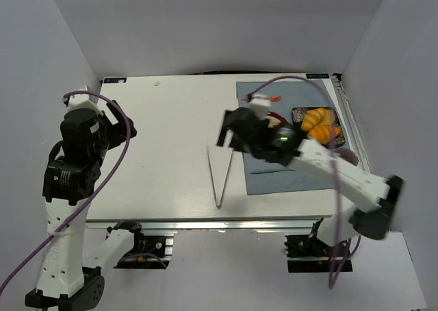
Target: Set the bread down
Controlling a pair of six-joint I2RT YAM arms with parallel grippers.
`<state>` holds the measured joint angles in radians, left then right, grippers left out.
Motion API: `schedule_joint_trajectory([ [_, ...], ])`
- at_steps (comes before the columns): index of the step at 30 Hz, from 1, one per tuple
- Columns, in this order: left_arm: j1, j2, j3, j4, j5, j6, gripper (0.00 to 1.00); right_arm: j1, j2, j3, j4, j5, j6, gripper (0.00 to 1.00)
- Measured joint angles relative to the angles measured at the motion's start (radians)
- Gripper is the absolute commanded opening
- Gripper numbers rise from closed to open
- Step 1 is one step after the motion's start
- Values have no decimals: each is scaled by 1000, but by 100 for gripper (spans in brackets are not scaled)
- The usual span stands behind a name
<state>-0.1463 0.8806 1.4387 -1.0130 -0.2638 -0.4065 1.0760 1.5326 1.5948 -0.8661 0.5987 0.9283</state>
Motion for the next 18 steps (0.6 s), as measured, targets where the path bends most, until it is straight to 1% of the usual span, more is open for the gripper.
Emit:
schedule_joint_trajectory([
  [2,0,-1,0,2,-8,-4,98,-58,-165,-47,-6,-2,3,89],
  [5,0,0,0,4,-18,-15,98,-155,-382,-182,-35,-8,26,89],
  [8,0,2,0,6,-20,-29,98,-184,-509,-278,-109,-40,59,89],
  [12,0,-3,-27,40,-18,-66,98,-185,-523,-289,-166,-61,81,89],
  [18,0,31,-39,82,28,-104,98,-185,-451,-244,-206,-58,53,89],
])
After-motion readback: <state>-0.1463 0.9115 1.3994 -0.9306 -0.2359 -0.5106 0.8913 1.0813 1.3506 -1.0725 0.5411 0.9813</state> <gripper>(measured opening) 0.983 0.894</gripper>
